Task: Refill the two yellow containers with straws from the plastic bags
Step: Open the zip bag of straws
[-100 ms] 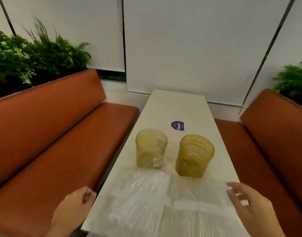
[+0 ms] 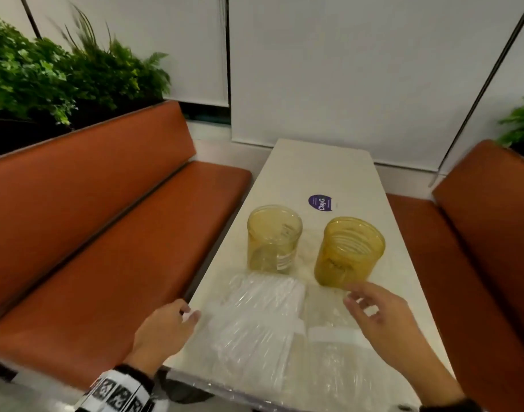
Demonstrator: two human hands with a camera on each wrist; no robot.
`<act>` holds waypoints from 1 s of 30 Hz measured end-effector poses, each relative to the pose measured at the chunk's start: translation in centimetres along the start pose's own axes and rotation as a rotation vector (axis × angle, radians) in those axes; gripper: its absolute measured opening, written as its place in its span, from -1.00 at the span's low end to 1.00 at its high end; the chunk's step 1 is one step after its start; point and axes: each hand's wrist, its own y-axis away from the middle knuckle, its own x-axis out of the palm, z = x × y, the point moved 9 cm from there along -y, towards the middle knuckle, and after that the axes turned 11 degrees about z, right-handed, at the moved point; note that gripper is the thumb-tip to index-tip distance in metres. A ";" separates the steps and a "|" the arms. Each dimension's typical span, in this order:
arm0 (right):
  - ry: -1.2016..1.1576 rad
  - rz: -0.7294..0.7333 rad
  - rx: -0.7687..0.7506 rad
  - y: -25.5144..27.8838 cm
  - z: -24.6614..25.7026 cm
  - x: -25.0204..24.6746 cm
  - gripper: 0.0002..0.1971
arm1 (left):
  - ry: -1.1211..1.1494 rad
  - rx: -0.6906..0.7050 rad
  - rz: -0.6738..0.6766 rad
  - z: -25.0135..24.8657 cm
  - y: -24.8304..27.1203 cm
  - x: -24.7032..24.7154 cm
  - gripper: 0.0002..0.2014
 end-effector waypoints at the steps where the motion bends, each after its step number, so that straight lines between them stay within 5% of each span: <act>1: -0.013 0.080 -0.062 -1.2 1.0 2.6 -0.81 | -0.019 -0.022 0.048 -0.6 -0.1 0.7 -0.61; 5: 0.105 0.397 -0.228 -2.5 3.9 12.8 -0.79 | 0.008 -0.084 0.142 -1.0 -0.9 3.3 -0.50; 9: 0.304 0.644 -0.272 -1.0 7.2 18.9 -0.44 | 0.081 -0.114 0.144 -1.6 -1.2 3.5 -0.57; 12: 0.498 0.692 -0.302 0.4 8.8 21.0 -0.25 | 0.145 -0.116 0.145 -2.2 -1.4 2.8 -0.63; 14: 0.627 0.663 -0.355 1.1 9.2 22.1 -0.27 | 0.177 -0.097 0.149 -2.6 -1.7 2.0 -0.66; 18: 0.768 0.489 -0.427 1.4 9.7 22.1 -0.69 | 0.312 -0.066 0.142 -3.3 -1.5 0.4 -0.67; 24: 0.474 0.406 -0.433 0.0 11.1 18.0 -0.81 | 0.479 0.131 0.110 -6.2 1.8 -4.6 -0.64; 27: 0.270 0.349 -0.412 -1.0 12.8 14.1 -0.89 | 0.700 0.279 0.002 -7.4 3.9 -8.4 -0.57; 30: 0.100 0.302 -0.379 -2.7 14.5 11.0 -0.88 | 0.580 0.336 -0.314 -8.6 6.6 -12.6 -0.56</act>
